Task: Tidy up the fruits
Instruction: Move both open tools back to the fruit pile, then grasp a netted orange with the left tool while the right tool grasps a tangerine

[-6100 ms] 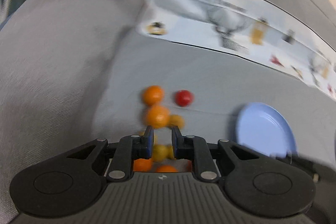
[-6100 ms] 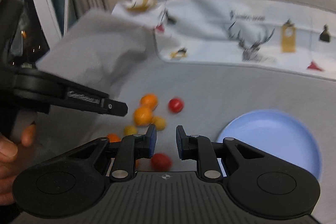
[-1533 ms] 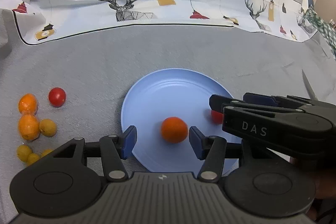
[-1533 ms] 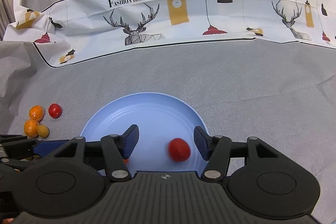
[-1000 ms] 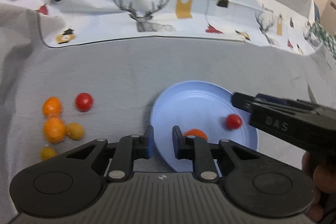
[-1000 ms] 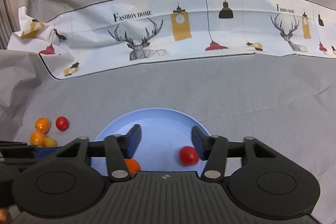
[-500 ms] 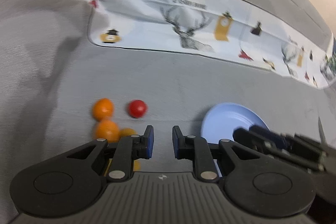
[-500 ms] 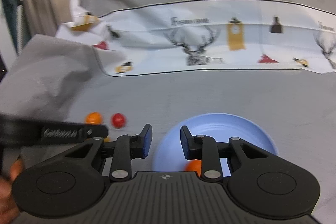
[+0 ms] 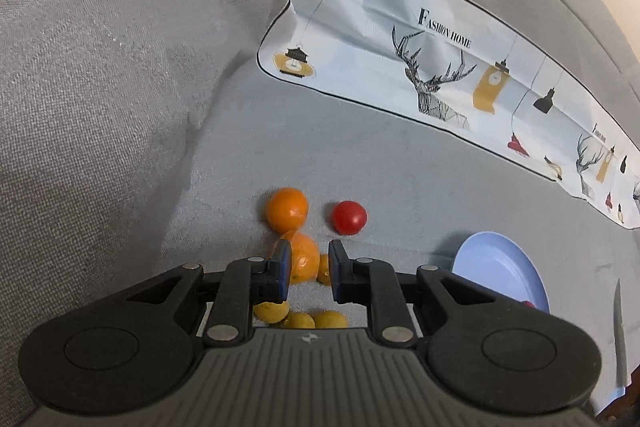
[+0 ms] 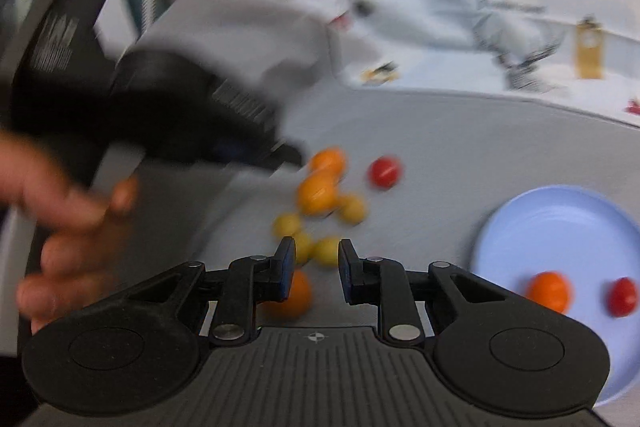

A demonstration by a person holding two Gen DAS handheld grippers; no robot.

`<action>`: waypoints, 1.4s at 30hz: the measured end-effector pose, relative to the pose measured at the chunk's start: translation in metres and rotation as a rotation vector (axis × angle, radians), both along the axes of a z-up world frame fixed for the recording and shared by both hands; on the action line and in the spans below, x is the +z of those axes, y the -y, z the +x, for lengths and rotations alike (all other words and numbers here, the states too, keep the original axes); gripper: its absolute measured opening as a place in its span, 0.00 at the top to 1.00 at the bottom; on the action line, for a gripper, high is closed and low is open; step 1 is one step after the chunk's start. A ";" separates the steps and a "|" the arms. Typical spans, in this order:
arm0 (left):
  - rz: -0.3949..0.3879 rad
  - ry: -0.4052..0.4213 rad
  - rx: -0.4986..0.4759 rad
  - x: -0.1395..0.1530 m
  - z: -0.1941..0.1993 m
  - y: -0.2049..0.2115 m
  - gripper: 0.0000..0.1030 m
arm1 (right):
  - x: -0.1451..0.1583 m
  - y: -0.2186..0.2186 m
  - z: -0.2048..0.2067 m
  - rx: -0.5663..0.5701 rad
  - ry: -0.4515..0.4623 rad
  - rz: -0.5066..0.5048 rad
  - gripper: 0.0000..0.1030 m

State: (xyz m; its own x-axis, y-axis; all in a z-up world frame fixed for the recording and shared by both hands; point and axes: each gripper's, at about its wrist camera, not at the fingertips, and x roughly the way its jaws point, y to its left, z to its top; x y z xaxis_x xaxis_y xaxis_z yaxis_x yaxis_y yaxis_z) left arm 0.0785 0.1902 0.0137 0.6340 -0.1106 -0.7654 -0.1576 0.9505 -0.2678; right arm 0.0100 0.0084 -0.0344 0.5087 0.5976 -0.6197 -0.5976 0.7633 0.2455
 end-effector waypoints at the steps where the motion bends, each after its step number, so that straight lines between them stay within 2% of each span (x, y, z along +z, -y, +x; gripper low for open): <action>1: 0.005 -0.002 -0.003 -0.001 0.000 0.001 0.80 | -0.003 -0.007 -0.002 0.012 -0.007 -0.012 0.74; 7: 0.013 -0.024 -0.003 -0.008 0.006 0.000 0.78 | -0.017 -0.025 -0.007 0.042 -0.025 -0.038 0.59; 10: 0.022 -0.038 -0.011 -0.013 0.010 0.001 0.72 | -0.021 -0.030 -0.007 0.042 -0.020 -0.051 0.52; 12: 0.026 -0.050 -0.019 -0.016 0.013 0.003 0.63 | -0.023 -0.032 -0.006 0.039 -0.017 -0.056 0.51; 17: 0.031 -0.066 -0.022 -0.020 0.018 0.006 0.60 | -0.034 -0.036 -0.003 0.051 -0.038 -0.089 0.53; 19: 0.030 -0.074 -0.022 -0.022 0.020 0.006 0.60 | -0.036 -0.035 -0.004 0.054 -0.027 -0.102 0.61; 22: 0.034 -0.085 -0.023 -0.024 0.022 0.007 0.60 | -0.035 -0.030 -0.005 0.048 -0.009 -0.088 0.63; 30: 0.006 -0.119 0.020 -0.030 0.027 0.003 0.59 | -0.029 -0.005 -0.003 0.004 0.009 -0.079 0.63; 34: 0.003 -0.144 0.026 -0.036 0.031 0.005 0.59 | -0.031 0.002 -0.003 -0.005 0.003 -0.117 0.63; 42: 0.045 -0.151 0.049 -0.041 0.040 0.007 0.58 | -0.035 0.006 -0.001 0.000 -0.009 -0.138 0.63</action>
State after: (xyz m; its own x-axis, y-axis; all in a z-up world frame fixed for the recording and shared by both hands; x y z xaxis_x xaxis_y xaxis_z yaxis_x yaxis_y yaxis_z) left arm 0.1184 0.1832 -0.0270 0.5152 -0.0462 -0.8558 -0.2393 0.9511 -0.1954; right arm 0.0092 0.0024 -0.0698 0.5029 0.5062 -0.7006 -0.5959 0.7902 0.1431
